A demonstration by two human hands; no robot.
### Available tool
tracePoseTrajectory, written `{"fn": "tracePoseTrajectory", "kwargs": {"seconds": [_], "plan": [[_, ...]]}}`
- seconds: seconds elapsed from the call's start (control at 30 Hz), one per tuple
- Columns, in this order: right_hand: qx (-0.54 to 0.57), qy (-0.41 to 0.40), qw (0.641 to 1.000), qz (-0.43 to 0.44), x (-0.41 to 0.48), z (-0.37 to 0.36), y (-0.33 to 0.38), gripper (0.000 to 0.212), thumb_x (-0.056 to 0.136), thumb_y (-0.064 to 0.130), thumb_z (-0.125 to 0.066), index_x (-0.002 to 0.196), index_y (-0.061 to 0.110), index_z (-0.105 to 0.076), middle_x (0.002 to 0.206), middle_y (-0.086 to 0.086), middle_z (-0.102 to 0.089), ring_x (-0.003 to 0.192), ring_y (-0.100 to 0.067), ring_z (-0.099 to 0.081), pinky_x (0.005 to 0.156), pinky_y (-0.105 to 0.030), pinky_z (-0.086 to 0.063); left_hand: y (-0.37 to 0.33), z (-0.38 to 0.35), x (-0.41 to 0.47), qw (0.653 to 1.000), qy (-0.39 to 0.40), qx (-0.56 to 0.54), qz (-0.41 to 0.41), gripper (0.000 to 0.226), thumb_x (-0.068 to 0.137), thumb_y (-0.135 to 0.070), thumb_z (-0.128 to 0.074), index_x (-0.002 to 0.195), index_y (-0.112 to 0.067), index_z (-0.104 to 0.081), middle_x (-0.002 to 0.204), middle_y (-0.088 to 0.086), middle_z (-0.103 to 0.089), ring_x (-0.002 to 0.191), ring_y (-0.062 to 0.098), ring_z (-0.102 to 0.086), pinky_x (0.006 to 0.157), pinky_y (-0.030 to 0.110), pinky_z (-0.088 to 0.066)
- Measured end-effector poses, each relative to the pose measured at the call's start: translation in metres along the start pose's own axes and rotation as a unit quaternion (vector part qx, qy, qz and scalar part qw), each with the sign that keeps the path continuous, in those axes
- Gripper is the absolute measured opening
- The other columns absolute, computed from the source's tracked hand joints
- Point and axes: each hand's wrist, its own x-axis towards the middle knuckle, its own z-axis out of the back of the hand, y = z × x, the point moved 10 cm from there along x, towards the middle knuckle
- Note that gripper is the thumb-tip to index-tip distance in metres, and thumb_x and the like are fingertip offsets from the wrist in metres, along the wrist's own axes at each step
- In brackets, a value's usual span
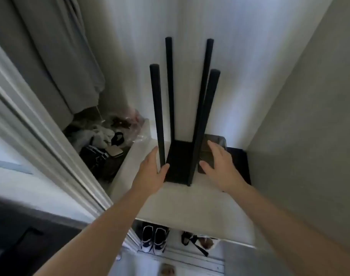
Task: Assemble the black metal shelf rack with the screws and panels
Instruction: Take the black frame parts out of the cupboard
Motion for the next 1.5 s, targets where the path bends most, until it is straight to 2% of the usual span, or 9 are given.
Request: {"fn": "tracePoseTrajectory", "kwargs": {"seconds": [0.13, 0.3, 0.4, 0.6, 0.8, 1.07, 1.23, 1.37, 1.5], "plan": [[0.107, 0.004, 0.992, -0.059, 0.051, -0.010, -0.005, 0.075, 0.101, 0.027, -0.063, 0.162, 0.022, -0.020, 0.156, -0.004, -0.041, 0.143, -0.023, -0.041, 0.116, -0.049, -0.040, 0.018, -0.001, 0.059, 0.999, 0.006, -0.037, 0.038, 0.077, 0.097, -0.038, -0.060, 0.158, -0.025, -0.015, 0.161, -0.001, -0.029, 0.147, 0.017, -0.029, 0.114, 0.029, -0.024], [0.152, -0.039, 0.982, -0.105, 0.092, -0.013, -0.016, 0.052, 0.101, 0.019, -0.063, 0.146, 0.027, -0.039, 0.115, 0.019, -0.061, 0.109, -0.005, -0.059, 0.085, -0.012, -0.046, 0.020, -0.009, 0.107, 0.997, 0.016, -0.070, 0.019, 0.063, 0.096, -0.026, -0.063, 0.149, -0.032, -0.029, 0.134, -0.018, -0.047, 0.122, 0.003, -0.046, 0.102, 0.026, -0.040], [0.162, -0.060, 0.976, -0.132, 0.105, -0.012, -0.025, 0.031, 0.101, 0.013, -0.061, 0.125, 0.029, -0.048, 0.102, 0.018, -0.063, 0.104, -0.011, -0.066, 0.086, -0.026, -0.054, 0.026, -0.012, 0.121, 0.998, 0.000, -0.058, 0.033, 0.045, 0.097, -0.022, -0.061, 0.138, -0.020, -0.042, 0.128, 0.001, -0.060, 0.116, 0.018, -0.059, 0.098, 0.037, -0.051], [0.157, -0.073, 0.977, -0.125, 0.114, -0.006, -0.026, 0.039, 0.100, 0.008, -0.062, 0.100, 0.044, -0.047, 0.097, 0.017, -0.067, 0.093, 0.004, -0.065, 0.092, -0.035, -0.057, 0.022, -0.014, 0.128, 0.996, -0.017, -0.084, 0.038, 0.021, 0.099, -0.016, -0.056, 0.120, -0.019, -0.053, 0.107, -0.002, -0.065, 0.097, 0.016, -0.063, 0.076, 0.021, -0.046], [0.165, -0.057, 0.980, -0.091, 0.110, -0.005, -0.010, 0.035, 0.098, 0.005, -0.063, 0.103, 0.038, -0.052, 0.094, 0.043, -0.060, 0.097, 0.012, -0.063, 0.093, -0.030, -0.054, 0.013, -0.005, 0.117, 0.997, -0.024, -0.067, 0.025, 0.019, 0.099, -0.016, -0.055, 0.118, -0.020, -0.053, 0.106, -0.005, -0.065, 0.093, 0.014, -0.064, 0.071, 0.022, -0.048], [0.206, -0.039, 0.978, -0.018, 0.077, 0.004, 0.019, 0.030, 0.098, 0.004, -0.063, 0.121, 0.023, -0.058, 0.098, 0.045, -0.059, 0.103, 0.009, -0.063, 0.081, -0.009, -0.053, 0.005, 0.018, 0.074, 0.998, -0.047, -0.042, 0.028, 0.025, 0.099, -0.020, -0.057, 0.121, -0.029, -0.051, 0.105, -0.011, -0.066, 0.094, 0.009, -0.063, 0.073, 0.024, -0.046], [0.240, -0.037, 0.970, 0.013, 0.033, 0.017, 0.033, 0.030, 0.098, 0.002, -0.062, 0.118, 0.024, -0.060, 0.097, 0.039, -0.061, 0.098, 0.005, -0.065, 0.088, -0.019, -0.054, -0.014, 0.031, 0.026, 0.997, -0.069, -0.013, 0.022, 0.021, 0.098, -0.022, -0.059, 0.115, -0.031, -0.052, 0.099, -0.012, -0.066, 0.091, 0.012, -0.064, 0.076, 0.032, -0.050], [0.278, -0.026, 0.960, 0.018, -0.018, 0.025, 0.034, 0.031, 0.098, 0.002, -0.062, 0.119, 0.024, -0.063, 0.102, 0.016, -0.070, 0.100, -0.004, -0.067, 0.097, -0.034, -0.055, -0.029, 0.037, -0.033, 0.996, -0.082, 0.008, 0.026, 0.022, 0.096, -0.024, -0.060, 0.114, -0.033, -0.050, 0.098, -0.010, -0.067, 0.090, 0.015, -0.065, 0.078, 0.036, -0.052], [0.280, -0.014, 0.958, 0.053, -0.074, 0.036, 0.037, 0.033, 0.097, 0.004, -0.064, 0.114, 0.032, -0.064, 0.101, 0.017, -0.073, 0.096, 0.000, -0.067, 0.092, -0.031, -0.055, -0.046, 0.038, -0.099, 0.994, -0.097, 0.028, 0.039, 0.022, 0.096, -0.028, -0.060, 0.107, -0.039, -0.044, 0.098, -0.015, -0.068, 0.089, 0.011, -0.065, 0.071, 0.032, -0.049]]}}
